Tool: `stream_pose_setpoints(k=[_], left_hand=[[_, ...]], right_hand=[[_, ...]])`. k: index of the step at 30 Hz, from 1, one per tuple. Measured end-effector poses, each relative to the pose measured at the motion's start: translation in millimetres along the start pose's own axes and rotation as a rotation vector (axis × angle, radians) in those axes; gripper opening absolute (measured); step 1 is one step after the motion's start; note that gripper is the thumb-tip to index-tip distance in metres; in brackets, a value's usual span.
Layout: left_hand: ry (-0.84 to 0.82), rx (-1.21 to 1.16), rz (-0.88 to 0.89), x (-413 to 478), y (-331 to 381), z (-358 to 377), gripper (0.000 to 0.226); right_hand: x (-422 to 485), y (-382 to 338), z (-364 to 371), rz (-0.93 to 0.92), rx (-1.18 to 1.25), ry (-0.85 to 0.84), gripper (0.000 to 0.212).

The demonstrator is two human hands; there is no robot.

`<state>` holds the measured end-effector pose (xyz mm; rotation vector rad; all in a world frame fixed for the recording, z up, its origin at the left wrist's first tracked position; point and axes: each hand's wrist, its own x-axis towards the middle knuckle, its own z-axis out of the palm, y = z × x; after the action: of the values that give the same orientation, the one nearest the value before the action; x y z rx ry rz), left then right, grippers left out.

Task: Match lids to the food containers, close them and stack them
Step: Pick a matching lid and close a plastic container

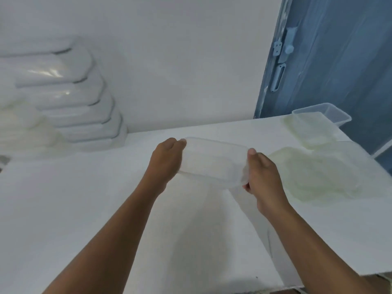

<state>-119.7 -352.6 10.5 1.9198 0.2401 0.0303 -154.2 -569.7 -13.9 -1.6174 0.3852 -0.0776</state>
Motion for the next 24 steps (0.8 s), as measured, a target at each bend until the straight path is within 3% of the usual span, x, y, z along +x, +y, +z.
stream_pose_setpoints(k=[3,9,24], left_hand=[[0.076,0.027,0.018,-10.5,-17.5,-31.0,0.044],[0.182,0.031,-0.021,-27.2,-40.5,-59.8,0.047],[0.141,0.036,-0.241,-28.5,-101.1,-53.4,0.047]], right_hand=[[-5.3,-3.0,31.6,0.005,0.01,-0.074,0.042],[-7.3,0.5,71.9,-0.011,-0.088,-0.106,0.047],[-10.5,41.6,97.3,0.065,-0.32,-0.076,0.05]])
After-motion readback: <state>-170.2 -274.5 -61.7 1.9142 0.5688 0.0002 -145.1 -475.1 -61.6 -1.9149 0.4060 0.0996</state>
